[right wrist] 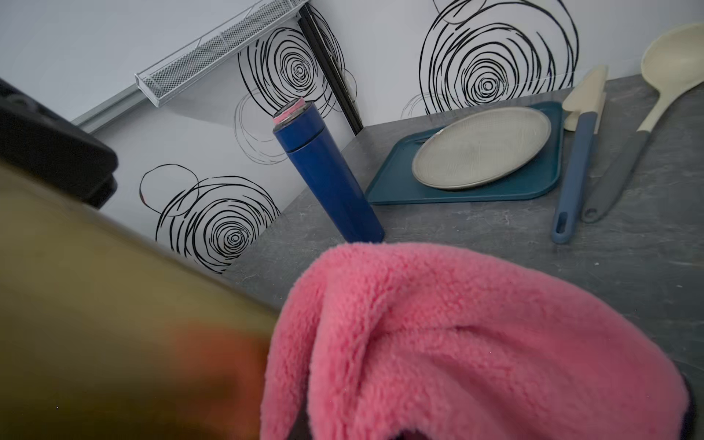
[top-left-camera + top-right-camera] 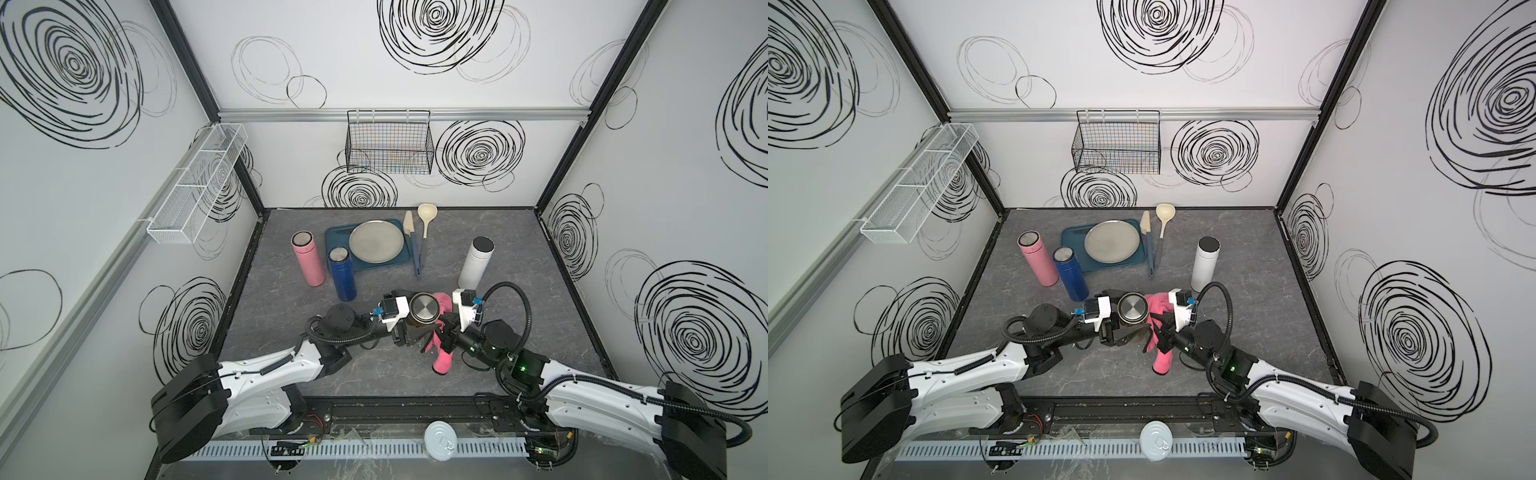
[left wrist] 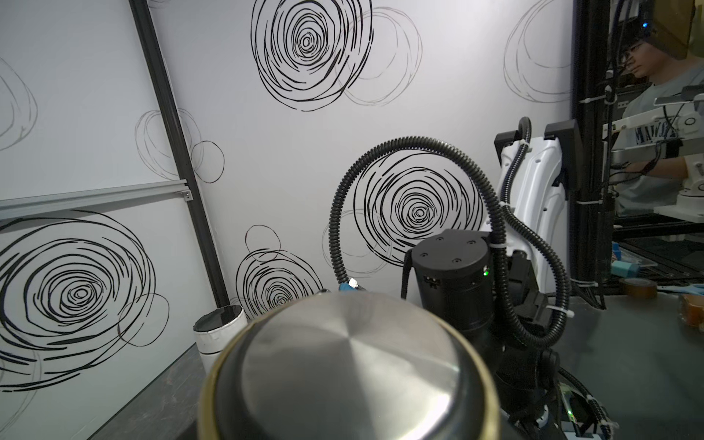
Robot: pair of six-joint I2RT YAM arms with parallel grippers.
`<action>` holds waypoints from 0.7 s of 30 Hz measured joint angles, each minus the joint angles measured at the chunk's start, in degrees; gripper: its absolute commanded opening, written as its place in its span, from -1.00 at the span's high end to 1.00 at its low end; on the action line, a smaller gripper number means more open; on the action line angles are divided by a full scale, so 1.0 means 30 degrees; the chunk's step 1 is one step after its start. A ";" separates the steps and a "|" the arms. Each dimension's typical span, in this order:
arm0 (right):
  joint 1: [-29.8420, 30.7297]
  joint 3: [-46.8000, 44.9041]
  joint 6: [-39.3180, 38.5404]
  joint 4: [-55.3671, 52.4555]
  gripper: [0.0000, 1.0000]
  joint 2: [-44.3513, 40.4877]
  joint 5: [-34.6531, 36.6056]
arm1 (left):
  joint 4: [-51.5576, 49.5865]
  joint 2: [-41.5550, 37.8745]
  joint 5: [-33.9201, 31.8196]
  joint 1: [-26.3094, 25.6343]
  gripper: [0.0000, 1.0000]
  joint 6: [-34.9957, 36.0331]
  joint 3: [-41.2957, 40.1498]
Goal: Wipe the surface of the thermos
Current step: Wipe the dirt from the surface of the thermos.
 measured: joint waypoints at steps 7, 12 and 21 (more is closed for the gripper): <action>-0.0080 0.2776 -0.0940 -0.0386 1.00 -0.2113 -0.1027 | -0.0255 0.0080 0.0364 -0.0430 1.00 0.0495 0.0036; -0.0087 0.2616 -0.0838 0.1195 1.00 -0.1457 -0.1275 | -0.0270 -0.0117 0.0546 -0.0634 1.00 0.0882 0.0080; -0.0299 0.0284 0.0699 0.1778 1.00 0.1246 -0.1479 | -0.2200 -0.0138 0.0510 -0.0998 1.00 0.1326 0.0080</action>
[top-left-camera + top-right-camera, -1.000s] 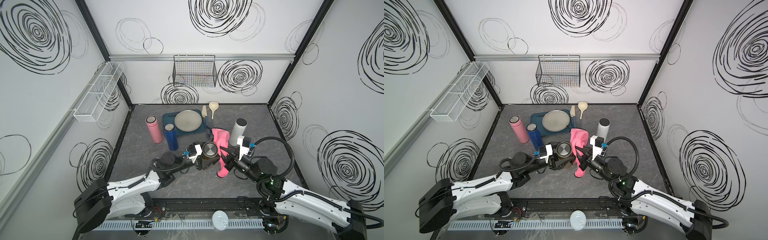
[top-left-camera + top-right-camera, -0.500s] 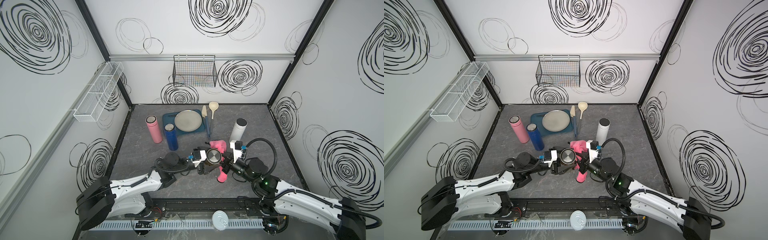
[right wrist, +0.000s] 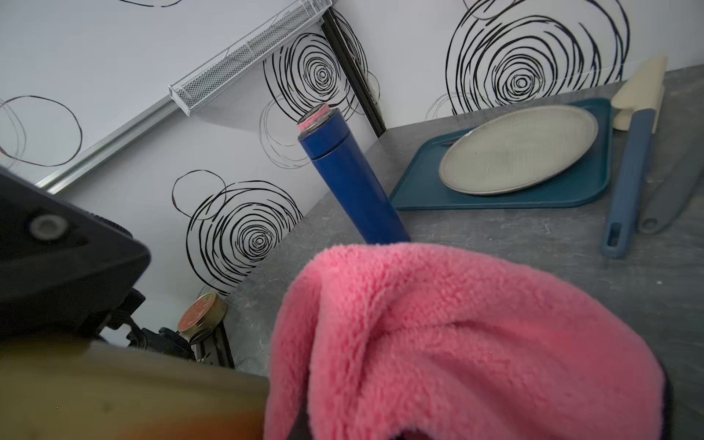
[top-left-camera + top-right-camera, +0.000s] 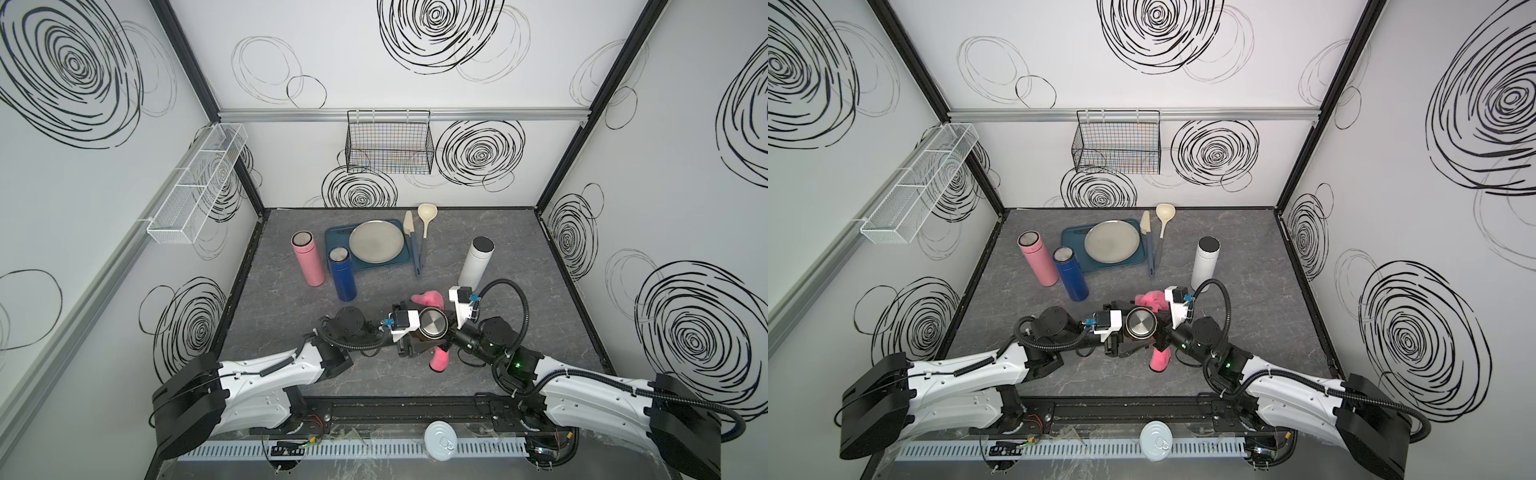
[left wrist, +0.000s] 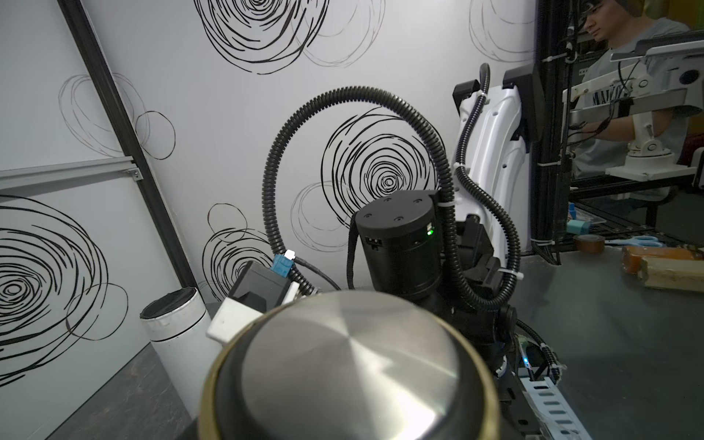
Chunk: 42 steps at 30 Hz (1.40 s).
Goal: Wipe the surface of the thermos
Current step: Wipe the dirt from the surface of the thermos.
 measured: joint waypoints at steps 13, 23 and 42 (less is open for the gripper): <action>-0.0029 0.1836 -0.0714 0.0772 1.00 -0.2098 -0.0933 | 0.0627 -0.0605 0.0015 -0.0058 1.00 0.0590 0.0073; -0.0146 0.0539 -0.0124 -0.0211 1.00 -0.1195 -0.0736 | -0.0029 -0.0437 0.0036 -0.0117 1.00 0.0758 0.0066; -0.0146 0.0044 0.0102 0.0685 1.00 -0.0743 -0.0772 | 0.0131 -0.0583 0.0153 -0.0408 1.00 0.1472 -0.0095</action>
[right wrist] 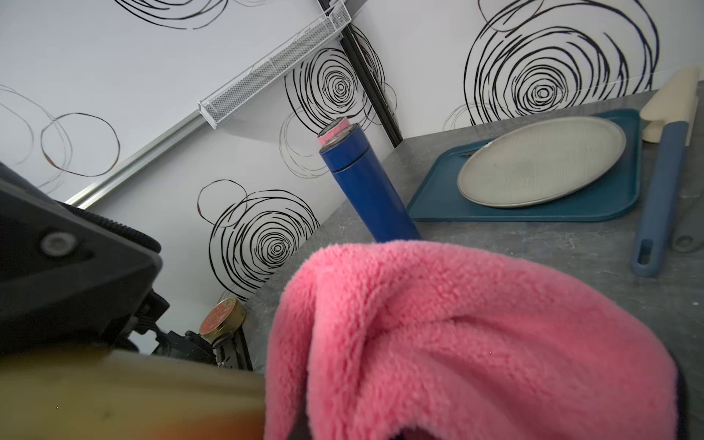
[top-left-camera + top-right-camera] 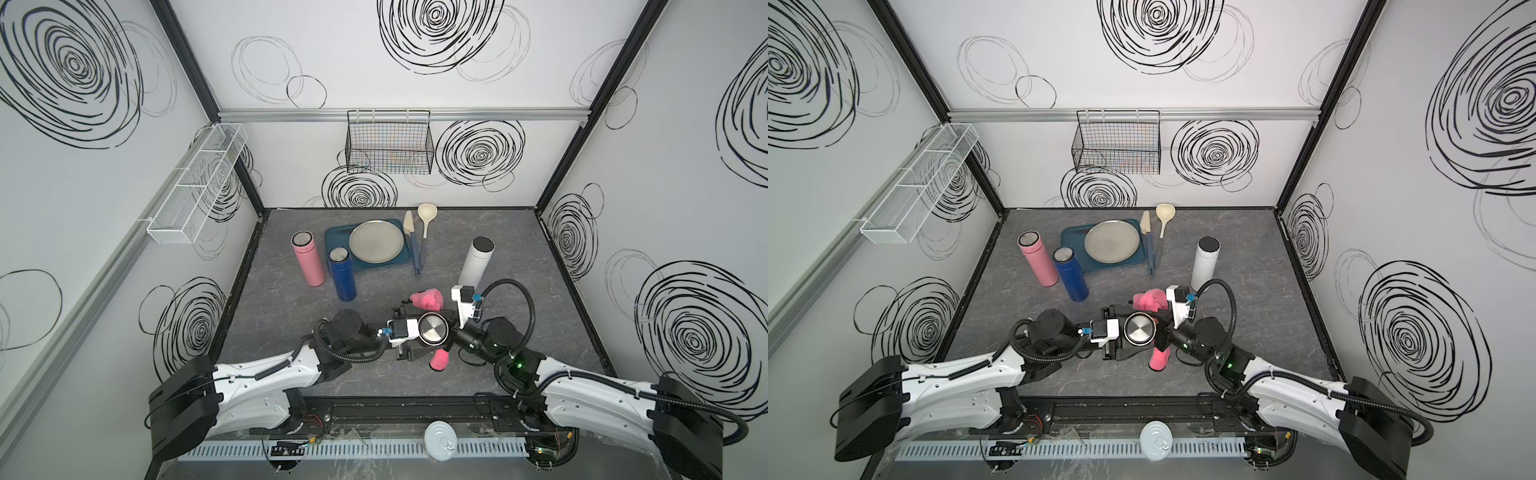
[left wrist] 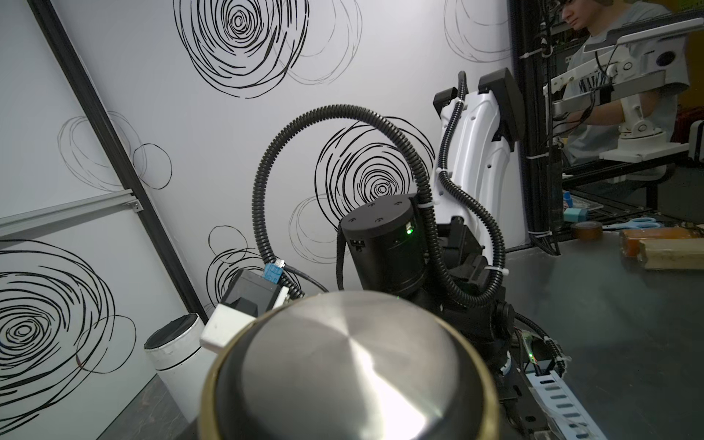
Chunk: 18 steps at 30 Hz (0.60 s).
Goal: Wipe the surface of the thermos
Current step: Wipe the dirt from the surface of the thermos.
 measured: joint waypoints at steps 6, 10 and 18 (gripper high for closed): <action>0.0022 0.1086 -0.0459 0.0189 1.00 -0.2295 -0.0816 | 0.0867 -0.0022 -0.0044 -0.0044 1.00 0.0350 0.0000; 0.0022 0.0517 -0.0109 0.1610 1.00 -0.1545 -0.0750 | 0.0896 -0.0051 -0.0138 -0.0066 1.00 0.0481 -0.0095; -0.0117 -0.0998 0.0772 0.1800 1.00 0.0576 -0.0503 | 0.0109 -0.0044 -0.0124 -0.0080 1.00 0.0641 -0.0525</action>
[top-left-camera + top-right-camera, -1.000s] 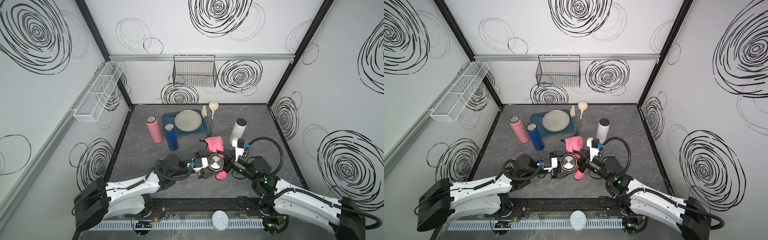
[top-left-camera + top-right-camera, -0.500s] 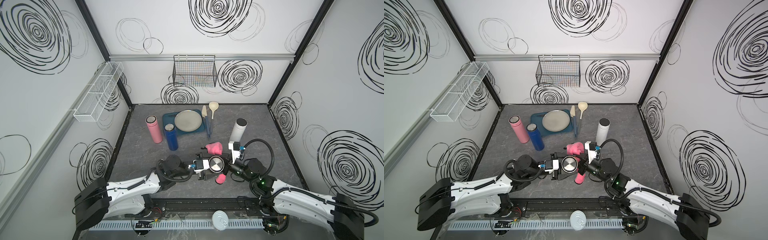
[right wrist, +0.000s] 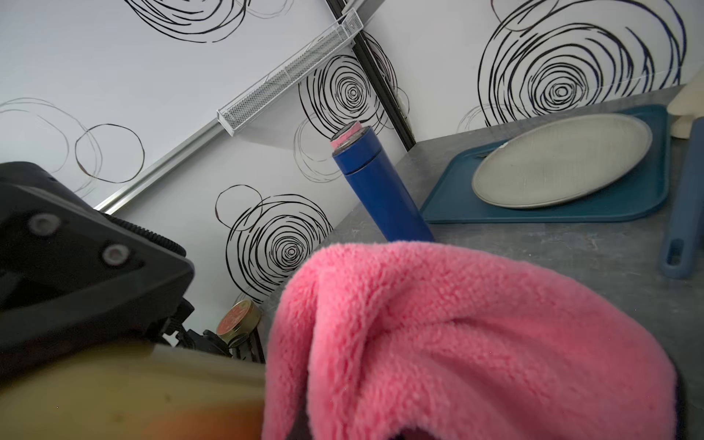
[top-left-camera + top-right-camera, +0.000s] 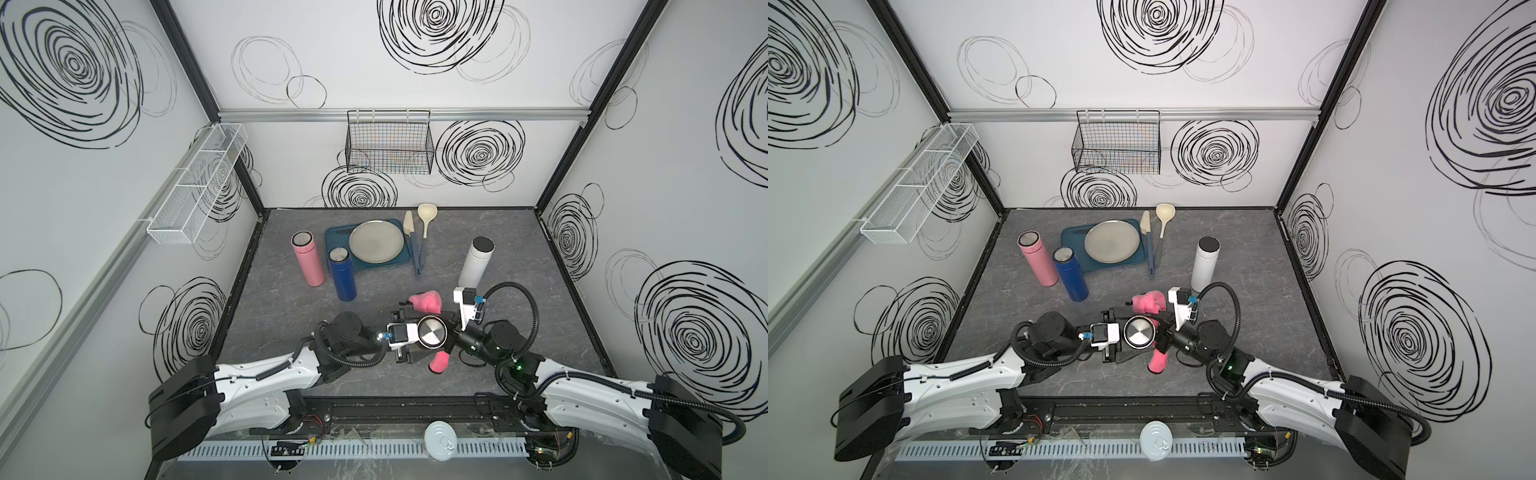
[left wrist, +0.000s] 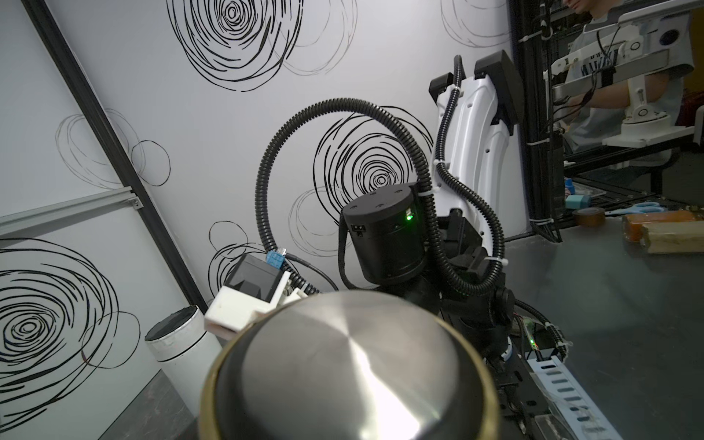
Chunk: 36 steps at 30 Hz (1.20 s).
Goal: Wipe the surface of the thermos
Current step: Wipe the dirt from the surface of the thermos.
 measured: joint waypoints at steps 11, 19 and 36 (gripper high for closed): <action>-0.0051 0.1399 -0.0627 -0.0663 1.00 -0.3213 -0.1814 | 0.1770 0.0000 0.1523 0.0240 1.00 0.1945 -0.0197; -0.2280 -0.2106 0.0714 0.1195 1.00 0.0080 -0.2681 | 0.1217 0.0401 0.2922 0.0379 1.00 0.3555 -0.0364; -0.2149 0.0306 -0.0284 0.0867 1.00 -0.0656 -0.4809 | 0.2164 0.1013 0.3716 0.0138 1.00 0.5195 -0.0889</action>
